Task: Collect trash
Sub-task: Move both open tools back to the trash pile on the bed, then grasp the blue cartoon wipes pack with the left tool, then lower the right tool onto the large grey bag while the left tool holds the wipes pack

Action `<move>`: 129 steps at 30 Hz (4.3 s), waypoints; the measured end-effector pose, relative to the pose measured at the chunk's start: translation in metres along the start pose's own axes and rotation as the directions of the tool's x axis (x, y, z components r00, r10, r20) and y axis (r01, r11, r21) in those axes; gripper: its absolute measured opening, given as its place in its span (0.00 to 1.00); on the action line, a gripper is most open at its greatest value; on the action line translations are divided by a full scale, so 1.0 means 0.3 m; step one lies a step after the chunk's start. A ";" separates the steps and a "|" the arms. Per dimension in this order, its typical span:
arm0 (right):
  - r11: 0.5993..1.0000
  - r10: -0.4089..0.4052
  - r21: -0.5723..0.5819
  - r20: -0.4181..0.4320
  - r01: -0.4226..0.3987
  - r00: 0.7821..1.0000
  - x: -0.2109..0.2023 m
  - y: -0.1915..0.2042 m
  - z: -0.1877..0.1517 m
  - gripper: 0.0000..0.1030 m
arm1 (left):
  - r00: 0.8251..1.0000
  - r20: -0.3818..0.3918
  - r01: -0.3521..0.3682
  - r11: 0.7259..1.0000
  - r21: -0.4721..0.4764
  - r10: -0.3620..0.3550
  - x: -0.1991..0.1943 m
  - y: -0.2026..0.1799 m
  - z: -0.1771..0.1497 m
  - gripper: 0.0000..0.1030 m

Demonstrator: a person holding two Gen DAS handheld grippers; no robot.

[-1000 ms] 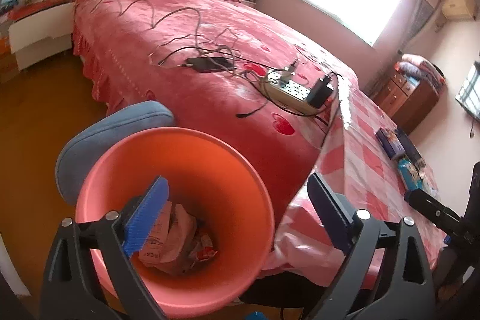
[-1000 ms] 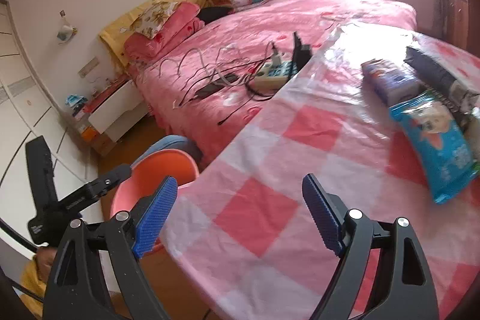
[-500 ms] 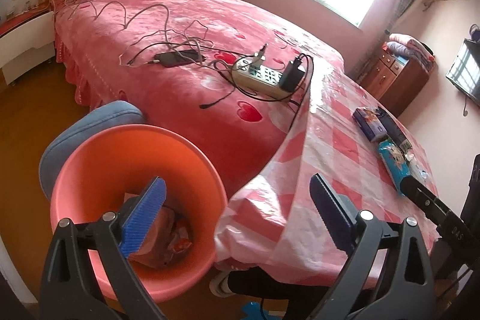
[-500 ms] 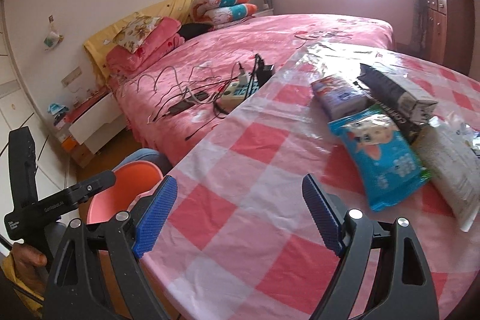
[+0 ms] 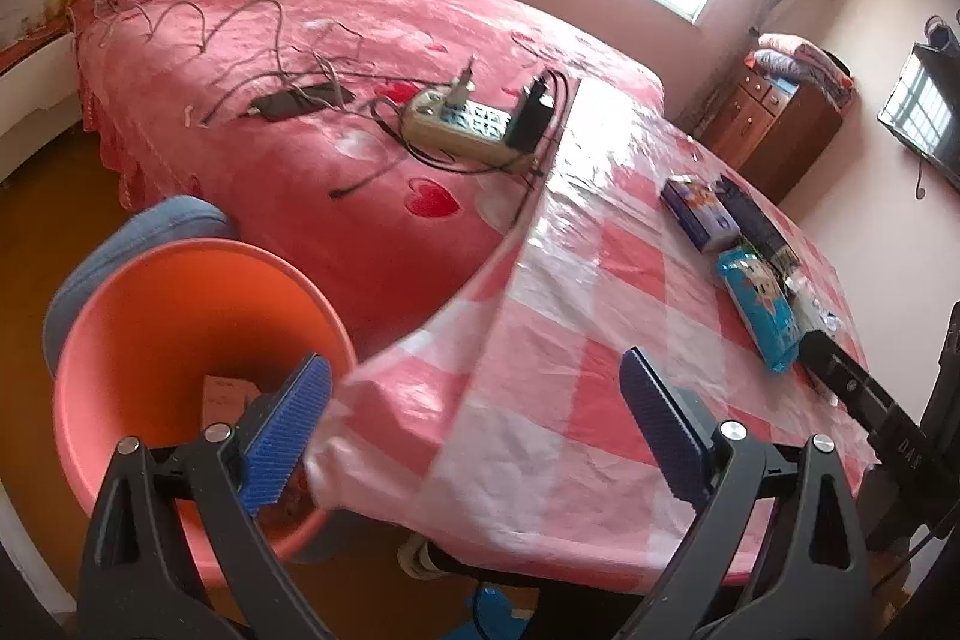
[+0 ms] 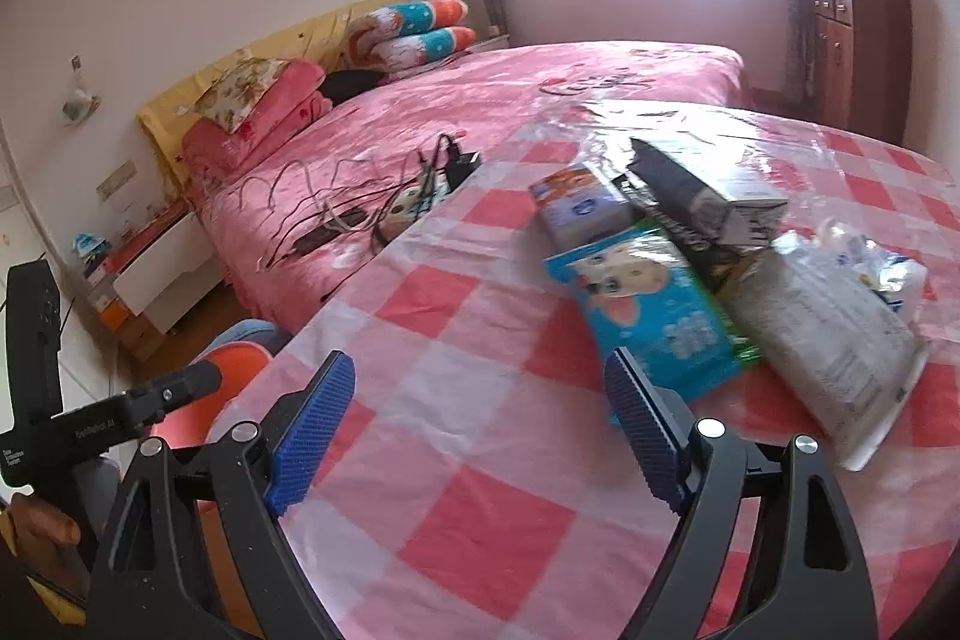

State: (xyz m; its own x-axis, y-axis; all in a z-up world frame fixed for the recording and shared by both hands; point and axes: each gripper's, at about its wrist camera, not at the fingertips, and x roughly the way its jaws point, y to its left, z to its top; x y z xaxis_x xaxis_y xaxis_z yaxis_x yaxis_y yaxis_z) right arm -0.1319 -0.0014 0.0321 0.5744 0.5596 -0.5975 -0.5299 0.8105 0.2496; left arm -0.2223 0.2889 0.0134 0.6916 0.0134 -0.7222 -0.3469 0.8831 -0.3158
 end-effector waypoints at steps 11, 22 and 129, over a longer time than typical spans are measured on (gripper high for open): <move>0.998 -0.048 0.040 0.020 0.047 0.999 -0.041 -0.119 0.002 0.82 | 0.999 -0.048 0.005 0.998 0.060 -0.002 0.052 -0.145 -0.010 0.94; 0.993 -0.098 0.072 0.051 0.094 0.994 -0.085 -0.237 0.006 0.82 | 0.996 -0.086 0.014 0.993 0.118 -0.004 0.100 -0.283 -0.023 0.94; 1.000 -0.028 -0.015 -0.178 0.026 0.984 -0.059 -0.456 0.017 0.85 | 0.960 -0.224 0.205 0.967 0.153 -0.168 0.263 -0.498 0.028 0.52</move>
State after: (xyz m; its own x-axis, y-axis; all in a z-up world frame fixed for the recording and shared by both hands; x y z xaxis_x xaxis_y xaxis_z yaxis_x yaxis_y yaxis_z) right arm -0.0663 -0.1211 0.0125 0.4685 0.4967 -0.7306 -0.5242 0.8220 0.2226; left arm -0.1106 0.1620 0.0087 0.5802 -0.2404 -0.7782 -0.0967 0.9283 -0.3589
